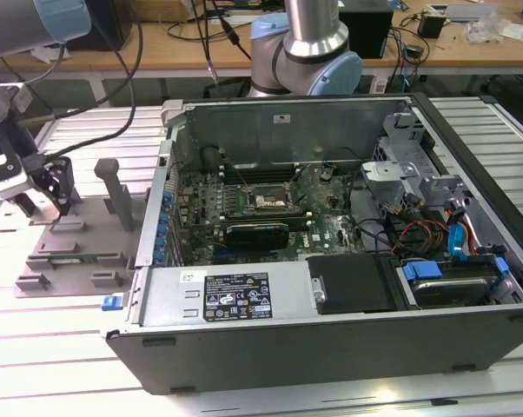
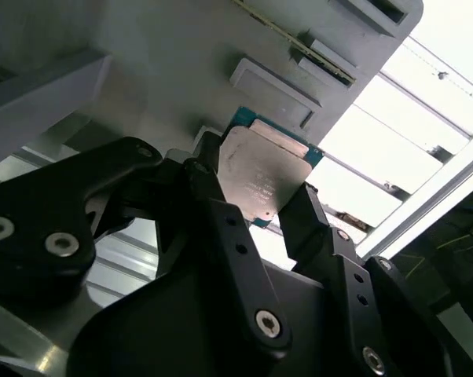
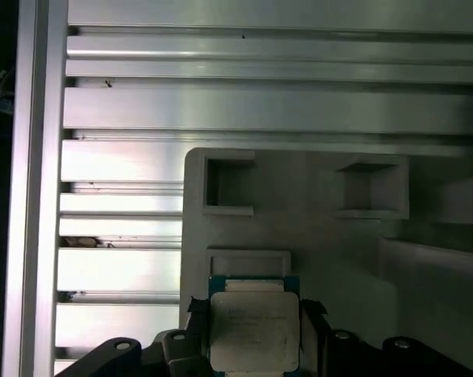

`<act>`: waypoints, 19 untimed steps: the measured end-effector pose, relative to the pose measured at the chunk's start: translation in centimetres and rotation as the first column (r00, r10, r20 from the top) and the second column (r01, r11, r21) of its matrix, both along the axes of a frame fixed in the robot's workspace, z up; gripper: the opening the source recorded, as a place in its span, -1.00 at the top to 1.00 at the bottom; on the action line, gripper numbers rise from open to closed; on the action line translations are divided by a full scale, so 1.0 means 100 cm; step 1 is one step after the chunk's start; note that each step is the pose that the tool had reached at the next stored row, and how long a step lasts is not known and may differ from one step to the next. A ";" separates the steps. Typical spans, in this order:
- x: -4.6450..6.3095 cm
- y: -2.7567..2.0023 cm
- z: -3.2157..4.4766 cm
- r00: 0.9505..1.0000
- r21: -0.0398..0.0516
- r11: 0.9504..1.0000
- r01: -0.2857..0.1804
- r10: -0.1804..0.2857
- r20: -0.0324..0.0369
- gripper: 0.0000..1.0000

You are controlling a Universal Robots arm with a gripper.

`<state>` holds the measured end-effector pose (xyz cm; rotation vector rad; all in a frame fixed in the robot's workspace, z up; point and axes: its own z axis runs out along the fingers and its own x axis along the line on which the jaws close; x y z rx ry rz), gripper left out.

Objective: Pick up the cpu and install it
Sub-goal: 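Pick up the cpu and move it towards the insertion slot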

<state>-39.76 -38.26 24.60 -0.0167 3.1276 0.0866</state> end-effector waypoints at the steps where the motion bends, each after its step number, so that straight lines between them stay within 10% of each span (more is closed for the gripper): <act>1: 0.000 0.0000 0.0021 1.000 0.000 1.000 0.000 0.000 0.000 -0.09; 19: 0.000 0.0001 0.0383 1.000 0.000 1.000 0.000 0.000 0.000 -0.09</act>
